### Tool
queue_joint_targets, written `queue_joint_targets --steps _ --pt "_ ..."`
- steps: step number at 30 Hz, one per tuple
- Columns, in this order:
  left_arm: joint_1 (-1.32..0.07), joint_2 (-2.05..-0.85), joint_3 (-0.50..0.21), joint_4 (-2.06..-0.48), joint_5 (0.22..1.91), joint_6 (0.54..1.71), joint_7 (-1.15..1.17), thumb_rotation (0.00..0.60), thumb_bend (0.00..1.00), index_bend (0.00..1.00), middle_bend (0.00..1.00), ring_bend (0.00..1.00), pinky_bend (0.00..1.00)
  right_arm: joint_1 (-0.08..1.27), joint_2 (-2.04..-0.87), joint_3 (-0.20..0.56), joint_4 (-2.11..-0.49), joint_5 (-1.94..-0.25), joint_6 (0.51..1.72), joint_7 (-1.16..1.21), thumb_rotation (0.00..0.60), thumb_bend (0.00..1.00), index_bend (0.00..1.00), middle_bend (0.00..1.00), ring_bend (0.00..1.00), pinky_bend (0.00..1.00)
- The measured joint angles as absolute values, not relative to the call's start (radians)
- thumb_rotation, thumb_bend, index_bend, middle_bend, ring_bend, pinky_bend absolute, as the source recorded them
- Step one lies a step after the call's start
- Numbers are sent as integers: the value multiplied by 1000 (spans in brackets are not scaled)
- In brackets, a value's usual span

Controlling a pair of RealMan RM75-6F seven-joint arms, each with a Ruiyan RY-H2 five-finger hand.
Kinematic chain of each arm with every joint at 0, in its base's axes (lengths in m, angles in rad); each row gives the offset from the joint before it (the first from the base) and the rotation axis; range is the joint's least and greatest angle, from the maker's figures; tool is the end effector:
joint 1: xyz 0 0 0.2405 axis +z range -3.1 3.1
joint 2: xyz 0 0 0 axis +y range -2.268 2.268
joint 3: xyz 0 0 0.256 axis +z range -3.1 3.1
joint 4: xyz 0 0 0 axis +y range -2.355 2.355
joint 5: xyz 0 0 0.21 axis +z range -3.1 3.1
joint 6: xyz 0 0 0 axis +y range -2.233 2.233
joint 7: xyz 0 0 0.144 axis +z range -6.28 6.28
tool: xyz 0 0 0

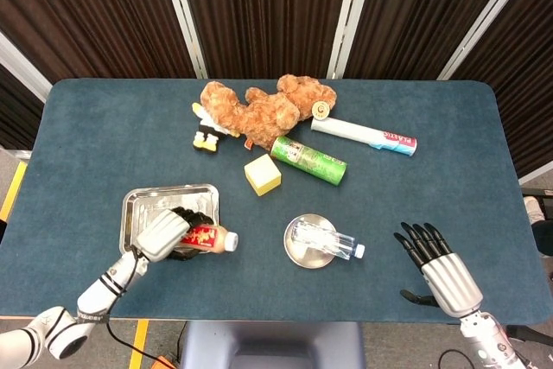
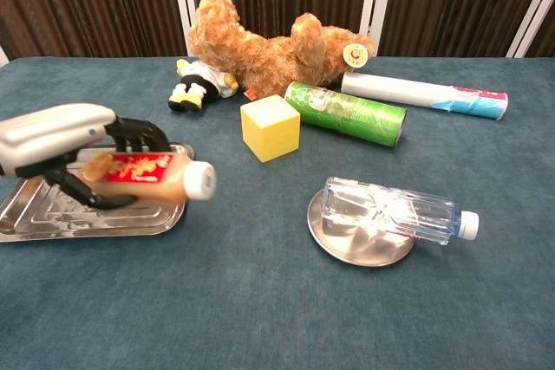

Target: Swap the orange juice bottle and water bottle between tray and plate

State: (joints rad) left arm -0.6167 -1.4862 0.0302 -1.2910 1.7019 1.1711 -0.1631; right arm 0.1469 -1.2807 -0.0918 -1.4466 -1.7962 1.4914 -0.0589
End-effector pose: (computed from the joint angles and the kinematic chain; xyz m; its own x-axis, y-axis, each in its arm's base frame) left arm -0.2010 0.2940 0.0035 0.4271 0.2231 0.8763 0.7550 -0.6213 -0.2098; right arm -0.2878 -0.1627 0.0867 0.4839 -0.0835 0.8711 -0.8273 -0.3681 0.4243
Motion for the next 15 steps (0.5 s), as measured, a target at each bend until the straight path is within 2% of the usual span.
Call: queue_joint_targets --steps 8,13,15 --pt "-635 -1570 42 -1441 1701 1099 37 600 457 691 803 629 701 155 -1263 -99 -1457 -1795 1477 -28 600 0 0 0 0 0" --pt "-650 -1639 49 -1446 1699 1060 82 600 447 679 793 628 699 158 -1253 -101 -1462 -1794 1474 -13 600 0 0 0 0 0" --pt "-655 -1660 49 -1431 1699 1056 91 600 428 641 767 617 682 158 -1253 -101 -1463 -1793 1474 -13 600 0 0 0 0 0"
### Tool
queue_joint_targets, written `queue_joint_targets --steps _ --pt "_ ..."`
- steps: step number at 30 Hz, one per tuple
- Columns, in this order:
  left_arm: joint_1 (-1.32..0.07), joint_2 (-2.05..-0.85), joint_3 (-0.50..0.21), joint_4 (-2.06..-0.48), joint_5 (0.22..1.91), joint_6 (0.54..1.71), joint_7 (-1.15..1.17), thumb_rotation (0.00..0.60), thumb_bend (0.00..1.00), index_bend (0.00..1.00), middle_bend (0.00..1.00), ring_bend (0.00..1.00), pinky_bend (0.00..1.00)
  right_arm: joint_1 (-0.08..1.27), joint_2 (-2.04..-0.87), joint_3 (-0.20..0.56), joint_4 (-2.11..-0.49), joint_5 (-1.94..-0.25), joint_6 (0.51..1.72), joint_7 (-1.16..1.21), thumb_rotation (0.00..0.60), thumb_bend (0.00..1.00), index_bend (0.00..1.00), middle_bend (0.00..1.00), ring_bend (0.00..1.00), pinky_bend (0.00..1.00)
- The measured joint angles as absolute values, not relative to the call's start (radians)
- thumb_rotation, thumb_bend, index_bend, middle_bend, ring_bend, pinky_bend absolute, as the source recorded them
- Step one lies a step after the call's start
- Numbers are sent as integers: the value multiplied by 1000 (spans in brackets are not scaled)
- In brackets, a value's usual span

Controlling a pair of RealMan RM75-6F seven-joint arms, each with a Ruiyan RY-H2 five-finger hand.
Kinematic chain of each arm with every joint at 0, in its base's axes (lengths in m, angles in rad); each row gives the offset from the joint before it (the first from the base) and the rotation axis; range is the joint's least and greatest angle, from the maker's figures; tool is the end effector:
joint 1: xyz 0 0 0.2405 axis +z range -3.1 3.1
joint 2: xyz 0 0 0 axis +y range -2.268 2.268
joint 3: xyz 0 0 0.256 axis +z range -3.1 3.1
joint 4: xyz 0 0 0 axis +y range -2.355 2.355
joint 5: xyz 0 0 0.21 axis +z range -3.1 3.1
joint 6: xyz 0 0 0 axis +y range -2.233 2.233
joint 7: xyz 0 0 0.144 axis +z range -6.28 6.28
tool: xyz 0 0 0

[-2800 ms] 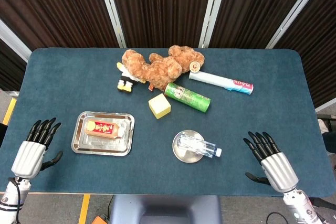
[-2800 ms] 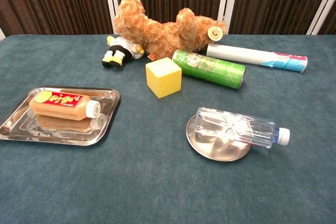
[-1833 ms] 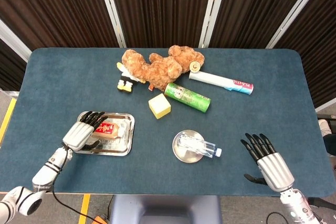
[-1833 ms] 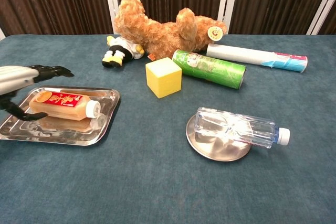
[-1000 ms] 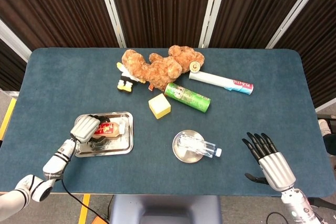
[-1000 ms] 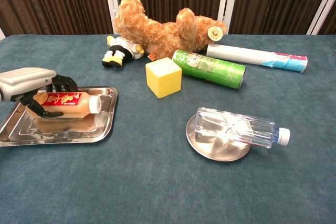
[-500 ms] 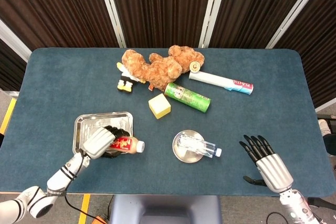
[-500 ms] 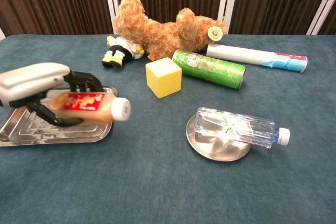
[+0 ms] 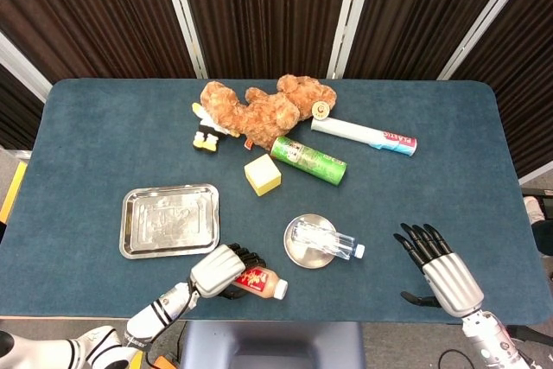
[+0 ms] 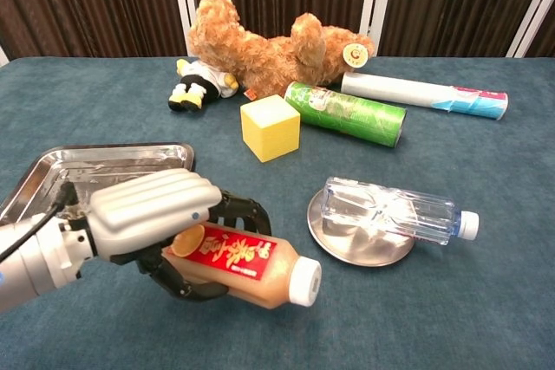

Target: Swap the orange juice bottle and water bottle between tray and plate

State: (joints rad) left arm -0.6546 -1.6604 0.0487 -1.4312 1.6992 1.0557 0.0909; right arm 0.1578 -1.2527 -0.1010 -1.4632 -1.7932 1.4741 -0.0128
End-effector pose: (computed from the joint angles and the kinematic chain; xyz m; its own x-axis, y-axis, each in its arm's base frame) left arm -0.1330 0.2414 -0.0695 0.4708 0.2880 0.8339 0.6634 -0.7387 -0.1194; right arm -0.2887 -0.1637 0.0913 0.4618 -0.1192 0.8790 -0.8423 -0.3694 0.3924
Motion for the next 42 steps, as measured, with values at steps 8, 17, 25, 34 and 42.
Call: queue_joint_targets --steps 8,17,25,34,42 --pt "-660 -1709 55 -1376 1708 1059 125 600 380 101 255 186 314 159 -1257 -101 -1465 -1788 1465 -23 600 0 0 0 0 0" --pt "-665 -1710 53 -1390 1692 1048 146 600 362 0 74 21 218 158 -1257 -104 -1467 -1791 1466 -26 600 0 0 0 0 0" --pt "-671 -1699 48 -1378 1686 1047 161 600 364 0 81 21 196 157 -1257 -107 -1460 -1802 1475 -15 600 0 0 0 0 0" --pt "-594 -1529 64 -1399 1688 1186 185 600 378 0 92 21 140 158 -1308 -80 -1448 -1806 1509 -13 600 15 0 0 0 0" --pt "-417 -1432 81 -1326 1652 1428 94 600 377 0 107 22 124 222 -1385 -6 -1534 -1718 1373 -172 600 132 3 130 0 13"
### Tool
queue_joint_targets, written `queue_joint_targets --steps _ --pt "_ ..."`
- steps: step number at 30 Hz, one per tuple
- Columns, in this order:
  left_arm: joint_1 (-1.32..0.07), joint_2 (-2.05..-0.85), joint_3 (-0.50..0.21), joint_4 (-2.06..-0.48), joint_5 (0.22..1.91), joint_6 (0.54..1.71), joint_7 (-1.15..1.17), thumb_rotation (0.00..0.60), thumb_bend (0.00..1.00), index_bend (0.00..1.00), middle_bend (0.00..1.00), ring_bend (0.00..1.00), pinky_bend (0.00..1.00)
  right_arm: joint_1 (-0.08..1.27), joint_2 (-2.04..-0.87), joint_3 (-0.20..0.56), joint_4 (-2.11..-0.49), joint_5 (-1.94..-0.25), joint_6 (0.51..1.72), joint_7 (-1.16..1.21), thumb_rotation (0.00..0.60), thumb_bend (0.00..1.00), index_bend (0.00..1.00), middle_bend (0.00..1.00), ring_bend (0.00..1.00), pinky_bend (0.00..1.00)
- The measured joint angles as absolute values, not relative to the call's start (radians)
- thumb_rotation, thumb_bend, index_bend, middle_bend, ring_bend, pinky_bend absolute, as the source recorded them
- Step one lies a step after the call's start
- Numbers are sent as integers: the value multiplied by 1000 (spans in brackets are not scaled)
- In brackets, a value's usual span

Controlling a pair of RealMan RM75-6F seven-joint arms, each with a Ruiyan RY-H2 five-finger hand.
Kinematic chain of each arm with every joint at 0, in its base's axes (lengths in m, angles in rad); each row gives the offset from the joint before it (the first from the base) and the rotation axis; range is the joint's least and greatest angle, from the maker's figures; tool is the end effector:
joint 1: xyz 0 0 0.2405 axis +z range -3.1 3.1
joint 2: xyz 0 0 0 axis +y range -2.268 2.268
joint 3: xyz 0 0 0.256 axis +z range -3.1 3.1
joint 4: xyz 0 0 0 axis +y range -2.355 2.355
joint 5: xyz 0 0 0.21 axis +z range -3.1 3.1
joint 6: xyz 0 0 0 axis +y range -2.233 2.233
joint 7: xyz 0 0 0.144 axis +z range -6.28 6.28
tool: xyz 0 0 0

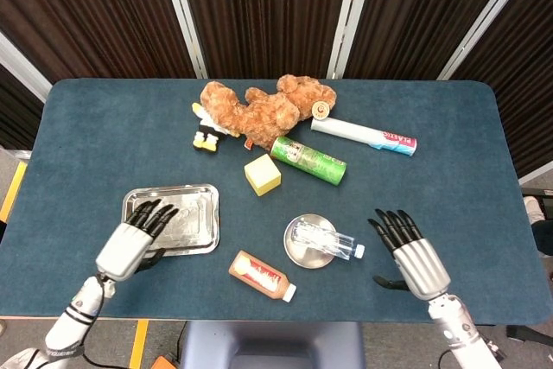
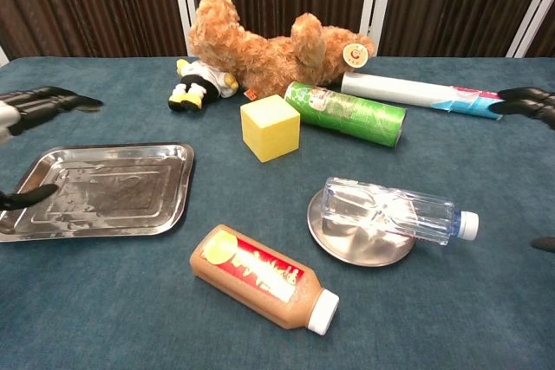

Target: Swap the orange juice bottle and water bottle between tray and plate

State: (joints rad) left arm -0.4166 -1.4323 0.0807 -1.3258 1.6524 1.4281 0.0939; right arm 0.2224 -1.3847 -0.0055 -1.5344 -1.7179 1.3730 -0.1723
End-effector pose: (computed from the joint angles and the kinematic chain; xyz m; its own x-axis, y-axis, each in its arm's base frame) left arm -0.2523 0.2465 0.0471 0.5087 0.0024 0.8610 0.7610 -0.4688 -0.4483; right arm -0.2466 -0.1976 0.0501 0.4339 -0.0778 0.8976 -0.8470 -0.3749 0.3770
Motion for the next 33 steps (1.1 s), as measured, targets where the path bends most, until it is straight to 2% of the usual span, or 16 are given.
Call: queue_joint_targets --steps 3,7,11,14,17,22,25,27,33 --pt "-359 -1427 81 -1266 1641 1491 56 600 376 0 107 21 119 267 -1434 30 -1569 -1657 1282 -271 600 156 29 158 0 36" --pt "-333 -1418 77 -1242 1639 1520 34 600 376 0 109 21 114 327 -1529 82 -1590 -1526 1168 -431 600 165 90 201 0 73" --pt "-325 -1405 68 -1244 1645 1535 3 600 376 0 110 21 112 371 -1623 116 -1577 -1411 1116 -578 600 184 140 231 9 101" --pt "-321 -1393 61 -1248 1639 1526 -17 600 375 0 109 21 110 398 -1690 136 -1549 -1355 1103 -662 600 215 211 280 60 149" --pt "-320 -1385 57 -1256 1639 1511 -30 600 377 0 108 21 108 418 -1733 151 -1508 -1314 1101 -703 600 233 298 335 131 215" --pt "-320 -1381 50 -1257 1641 1501 -44 600 376 0 110 21 102 447 -1772 171 -1469 -1257 1096 -738 600 245 428 432 278 428" --pt "-318 -1379 45 -1257 1641 1496 -47 600 377 0 115 21 100 462 -1789 177 -1453 -1242 1100 -744 600 266 589 547 449 644" --pt "-318 -1378 43 -1257 1641 1493 -50 600 376 0 117 22 99 467 -1795 176 -1444 -1247 1106 -740 600 280 663 611 523 720" --pt "-316 -1380 35 -1256 1635 1478 -50 600 375 0 123 26 90 482 -1809 164 -1419 -1249 1122 -745 600 305 801 735 654 820"
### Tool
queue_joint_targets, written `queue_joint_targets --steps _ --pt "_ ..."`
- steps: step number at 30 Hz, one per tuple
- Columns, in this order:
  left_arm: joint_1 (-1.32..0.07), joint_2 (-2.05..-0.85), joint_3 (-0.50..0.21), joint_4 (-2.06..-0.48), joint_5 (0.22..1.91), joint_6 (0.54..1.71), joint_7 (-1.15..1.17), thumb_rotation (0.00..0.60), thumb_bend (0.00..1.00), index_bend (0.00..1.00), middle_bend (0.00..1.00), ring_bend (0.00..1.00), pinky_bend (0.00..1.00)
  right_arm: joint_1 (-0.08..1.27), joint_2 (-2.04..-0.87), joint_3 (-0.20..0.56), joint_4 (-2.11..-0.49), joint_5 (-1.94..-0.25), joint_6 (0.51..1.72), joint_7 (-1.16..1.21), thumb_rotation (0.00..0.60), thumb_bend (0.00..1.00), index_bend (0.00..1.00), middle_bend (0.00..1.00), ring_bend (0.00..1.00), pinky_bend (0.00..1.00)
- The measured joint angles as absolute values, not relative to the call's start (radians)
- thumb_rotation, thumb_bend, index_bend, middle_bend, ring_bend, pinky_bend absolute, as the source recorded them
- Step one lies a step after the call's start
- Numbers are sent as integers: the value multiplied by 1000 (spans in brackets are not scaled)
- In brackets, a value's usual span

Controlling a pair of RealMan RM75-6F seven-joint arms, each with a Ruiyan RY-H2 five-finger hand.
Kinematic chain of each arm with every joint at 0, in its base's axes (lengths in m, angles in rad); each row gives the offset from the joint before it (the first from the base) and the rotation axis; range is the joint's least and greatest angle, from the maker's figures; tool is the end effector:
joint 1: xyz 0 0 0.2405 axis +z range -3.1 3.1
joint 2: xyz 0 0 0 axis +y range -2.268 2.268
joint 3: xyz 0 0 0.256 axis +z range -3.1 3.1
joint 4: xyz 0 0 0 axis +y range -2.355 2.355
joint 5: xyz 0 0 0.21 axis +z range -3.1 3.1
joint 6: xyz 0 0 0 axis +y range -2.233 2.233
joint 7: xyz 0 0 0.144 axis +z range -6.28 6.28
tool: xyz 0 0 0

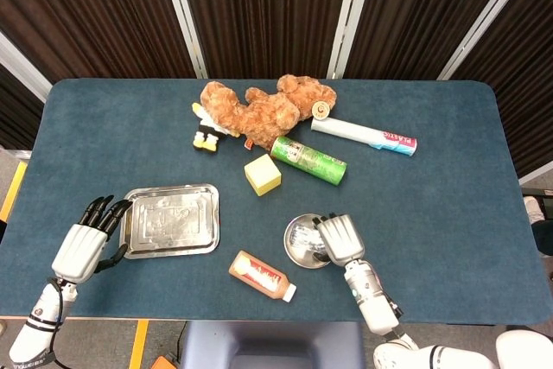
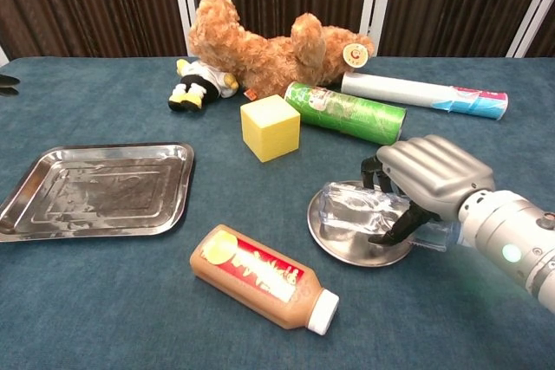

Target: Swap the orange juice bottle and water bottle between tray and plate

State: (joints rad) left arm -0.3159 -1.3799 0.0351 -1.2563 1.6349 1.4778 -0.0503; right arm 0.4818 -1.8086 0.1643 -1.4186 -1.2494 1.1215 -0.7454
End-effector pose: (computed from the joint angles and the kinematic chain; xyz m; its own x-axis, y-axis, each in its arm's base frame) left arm -0.2929 0.2382 0.0844 0.4603 -0.0143 0.8876 0.8314 -0.3437 -0.4367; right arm -0.1647 -0.2717 -0.0718 0.6060 -0.1532 0.7806 -0.7768 -0.3254 0.5392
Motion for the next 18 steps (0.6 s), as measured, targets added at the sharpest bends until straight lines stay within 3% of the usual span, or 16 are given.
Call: queue_joint_targets --steps 11,18 --pt "-312 -1380 24 -1257 1626 1466 -41 600 376 0 123 28 88 500 -1815 174 -1418 -1273 1149 -704 600 344 915 831 759 881" --pt "-305 -1377 11 -1268 1619 1470 -20 600 375 0 123 28 87 605 -1855 268 -1459 -1265 1137 -803 600 345 915 832 759 881"
